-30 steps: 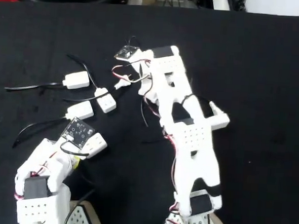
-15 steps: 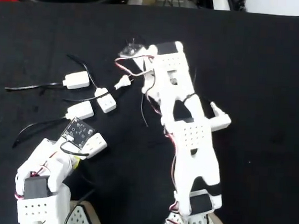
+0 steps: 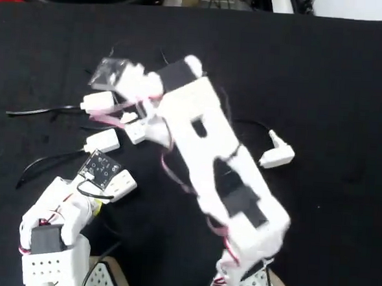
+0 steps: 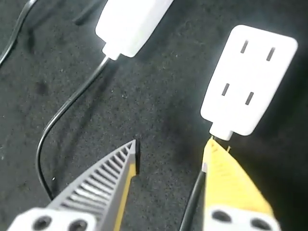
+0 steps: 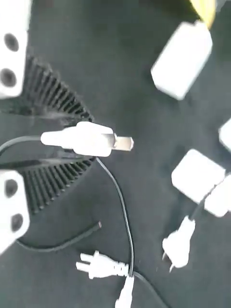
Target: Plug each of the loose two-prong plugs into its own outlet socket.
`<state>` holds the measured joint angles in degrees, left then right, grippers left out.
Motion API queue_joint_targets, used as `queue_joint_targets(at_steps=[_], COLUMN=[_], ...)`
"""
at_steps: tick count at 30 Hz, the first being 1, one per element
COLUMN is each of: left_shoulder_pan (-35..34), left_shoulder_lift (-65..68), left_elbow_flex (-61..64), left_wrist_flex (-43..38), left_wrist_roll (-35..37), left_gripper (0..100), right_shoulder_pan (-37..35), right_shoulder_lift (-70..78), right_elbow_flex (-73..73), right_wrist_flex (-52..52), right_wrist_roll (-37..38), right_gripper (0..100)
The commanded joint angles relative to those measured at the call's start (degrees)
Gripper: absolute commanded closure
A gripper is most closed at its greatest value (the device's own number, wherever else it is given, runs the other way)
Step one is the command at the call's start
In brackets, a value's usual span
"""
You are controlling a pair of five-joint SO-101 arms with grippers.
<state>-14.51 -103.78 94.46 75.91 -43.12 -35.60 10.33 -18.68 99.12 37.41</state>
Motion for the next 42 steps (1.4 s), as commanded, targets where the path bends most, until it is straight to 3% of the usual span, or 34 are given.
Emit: queue_joint_targets(at_steps=[1, 6, 11, 16, 21, 30, 33, 37, 42], left_shoulder_pan=[-0.4, -0.4, -0.2, 1.9, 1.8, 1.5, 1.5, 1.5, 1.5], left_shoulder_lift=[-0.1, -0.1, -0.1, -0.1, -0.1, -0.1, -0.1, -0.1, -0.1], left_elbow_flex=[0.8, 0.7, 0.7, 0.9, 0.9, 1.0, 1.0, 1.0, 1.0], left_wrist_flex=[1.5, 1.5, 1.5, 1.5, 1.5, 1.1, 1.1, 1.2, 1.2], left_wrist_roll=[-0.7, -0.6, -0.4, -0.4, -0.4, -0.4, -0.4, -0.4, -0.4], left_gripper=[78, 78, 78, 78, 78, 78, 78, 78, 78], right_shoulder_pan=[-2.6, -1.4, -1.8, -1.1, -1.1, 1.5, 2.2, 2.3, 2.3], right_shoulder_lift=[-13.1, -20.1, -20.8, -20.8, -20.9, -21.2, -21.0, -21.2, -21.6], right_elbow_flex=[17.3, 40.7, 58.5, 67.4, 69.9, 71.5, 71.4, 71.5, 71.3], right_wrist_flex=[1.4, -14.6, -36.7, -45.7, -46.4, -44.2, -45.3, -45.8, -43.6], right_wrist_roll=[-0.2, 0.4, -6.4, -6.5, -6.9, -6.6, -6.5, -6.9, -7.0], right_gripper=[98.7, 98.7, 98.7, 96.4, 80.1, 78.7, 82.8, 98.8, 98.6])
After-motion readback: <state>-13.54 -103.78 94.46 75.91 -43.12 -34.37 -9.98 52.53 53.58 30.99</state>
